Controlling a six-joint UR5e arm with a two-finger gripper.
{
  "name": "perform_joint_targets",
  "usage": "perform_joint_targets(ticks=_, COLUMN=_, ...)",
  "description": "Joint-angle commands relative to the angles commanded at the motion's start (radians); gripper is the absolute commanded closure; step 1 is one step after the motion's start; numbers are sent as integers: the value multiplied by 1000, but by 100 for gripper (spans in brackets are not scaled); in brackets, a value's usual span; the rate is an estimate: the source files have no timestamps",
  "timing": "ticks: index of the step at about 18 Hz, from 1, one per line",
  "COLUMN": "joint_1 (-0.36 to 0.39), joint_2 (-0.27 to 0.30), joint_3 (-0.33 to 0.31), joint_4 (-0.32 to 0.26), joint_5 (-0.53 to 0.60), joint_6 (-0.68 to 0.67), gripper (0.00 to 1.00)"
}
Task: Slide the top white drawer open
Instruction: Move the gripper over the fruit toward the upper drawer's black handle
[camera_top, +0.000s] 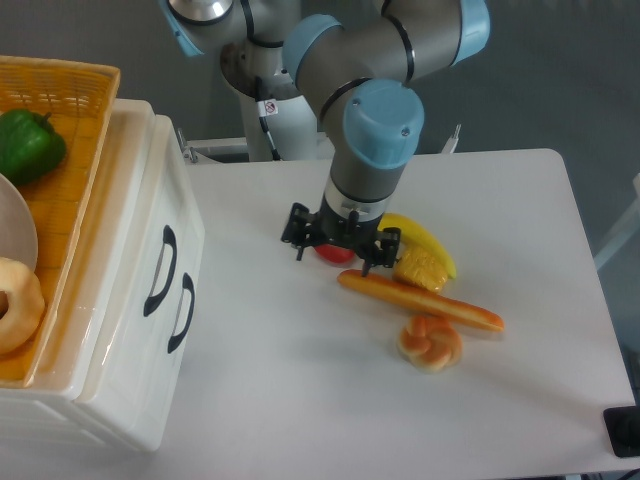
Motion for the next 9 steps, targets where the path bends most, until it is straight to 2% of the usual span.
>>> perform_joint_targets(ticks=3, joint_1=-38, joint_2=-2, joint_3=5, joint_4=-9, joint_5=-8, joint_6=-52, gripper=0)
perform_joint_targets(ticks=9, joint_1=-57, joint_2=3, joint_3=12, joint_4=-55, joint_5=-100, joint_6=-189, gripper=0)
